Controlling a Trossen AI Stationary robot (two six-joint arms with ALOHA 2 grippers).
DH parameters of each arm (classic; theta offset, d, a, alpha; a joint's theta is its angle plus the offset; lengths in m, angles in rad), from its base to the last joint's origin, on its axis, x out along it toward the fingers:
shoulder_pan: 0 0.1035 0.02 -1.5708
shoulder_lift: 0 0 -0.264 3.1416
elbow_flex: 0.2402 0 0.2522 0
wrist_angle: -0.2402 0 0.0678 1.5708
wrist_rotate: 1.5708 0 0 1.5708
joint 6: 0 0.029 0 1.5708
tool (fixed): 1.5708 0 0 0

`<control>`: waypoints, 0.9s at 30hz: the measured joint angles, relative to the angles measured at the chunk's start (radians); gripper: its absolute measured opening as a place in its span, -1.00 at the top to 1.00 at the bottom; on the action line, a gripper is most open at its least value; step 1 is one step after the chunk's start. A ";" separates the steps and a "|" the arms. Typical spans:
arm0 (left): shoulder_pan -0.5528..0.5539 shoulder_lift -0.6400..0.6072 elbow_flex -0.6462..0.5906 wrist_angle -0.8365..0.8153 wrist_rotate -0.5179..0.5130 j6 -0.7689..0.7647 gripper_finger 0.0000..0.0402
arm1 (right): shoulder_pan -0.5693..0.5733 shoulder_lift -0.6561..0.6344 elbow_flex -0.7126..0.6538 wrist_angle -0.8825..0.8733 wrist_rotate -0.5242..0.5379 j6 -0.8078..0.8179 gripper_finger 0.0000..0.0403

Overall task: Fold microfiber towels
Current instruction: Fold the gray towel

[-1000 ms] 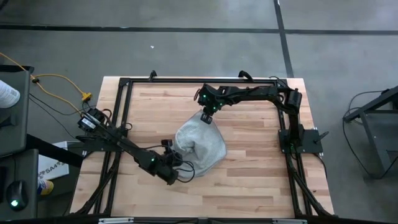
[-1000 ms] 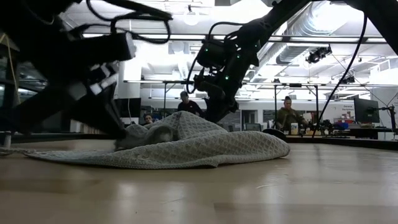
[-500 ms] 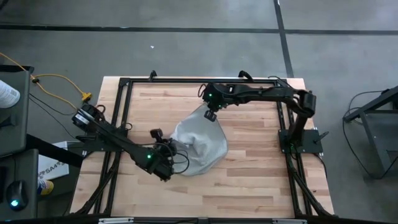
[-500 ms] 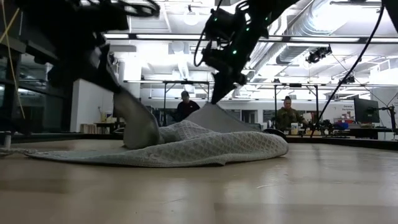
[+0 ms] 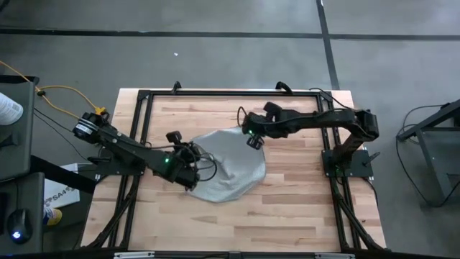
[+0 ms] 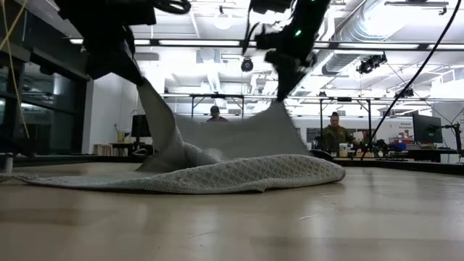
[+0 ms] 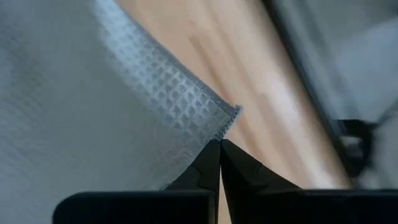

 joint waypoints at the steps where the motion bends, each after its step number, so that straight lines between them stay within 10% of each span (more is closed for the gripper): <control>1: 0.014 -0.001 0.000 0.000 -0.001 0.010 1.00 | 0.014 -0.012 0.000 -0.021 0.026 0.024 0.98; 27: 0.097 -0.260 -0.002 0.097 -0.059 0.352 1.00 | 0.292 -0.288 0.000 -0.274 0.409 0.386 0.98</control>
